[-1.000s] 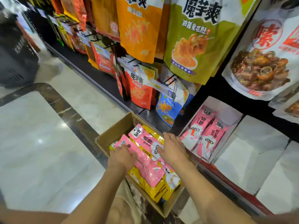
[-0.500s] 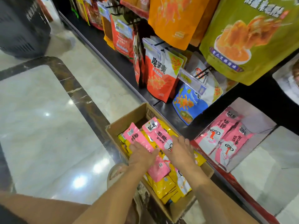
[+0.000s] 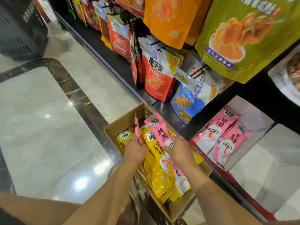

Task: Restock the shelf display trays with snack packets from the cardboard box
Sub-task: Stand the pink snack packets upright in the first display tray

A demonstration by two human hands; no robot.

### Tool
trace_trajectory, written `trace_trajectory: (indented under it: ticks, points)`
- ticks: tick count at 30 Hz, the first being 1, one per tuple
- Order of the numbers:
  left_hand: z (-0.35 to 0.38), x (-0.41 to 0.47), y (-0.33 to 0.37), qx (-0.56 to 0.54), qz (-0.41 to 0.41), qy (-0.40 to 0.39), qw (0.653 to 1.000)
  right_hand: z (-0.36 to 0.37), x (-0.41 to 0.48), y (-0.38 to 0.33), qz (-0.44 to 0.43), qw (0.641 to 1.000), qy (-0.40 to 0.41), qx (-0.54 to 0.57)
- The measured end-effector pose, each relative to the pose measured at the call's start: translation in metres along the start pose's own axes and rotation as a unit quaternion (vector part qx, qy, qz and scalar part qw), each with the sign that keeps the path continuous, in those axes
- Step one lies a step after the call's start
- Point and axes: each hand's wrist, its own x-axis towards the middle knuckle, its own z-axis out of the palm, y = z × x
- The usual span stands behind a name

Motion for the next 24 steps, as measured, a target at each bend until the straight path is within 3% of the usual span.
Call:
trace_trajectory:
  ticks: [6, 10, 17, 24]
  points:
    - [-0.026, -0.014, 0.007, -0.170, 0.004, 0.020, 0.985, -0.024, -0.014, 0.002, 0.014, 0.990, 0.030, 0.135]
    - [-0.034, -0.028, 0.019, -0.252, 0.015, 0.020, 0.967, -0.043, -0.021, 0.005, 0.027, 0.964, 0.063, 0.257]
    - [-0.023, -0.051, 0.038, -0.213, 0.116, -0.058, 0.968, -0.071, -0.043, 0.038, 0.056, 0.927, 0.144, 0.341]
    - [0.023, -0.062, 0.060, -0.209, 0.145, -0.152, 0.955, -0.086, -0.073, 0.106, 0.143, 0.856, 0.208, 0.451]
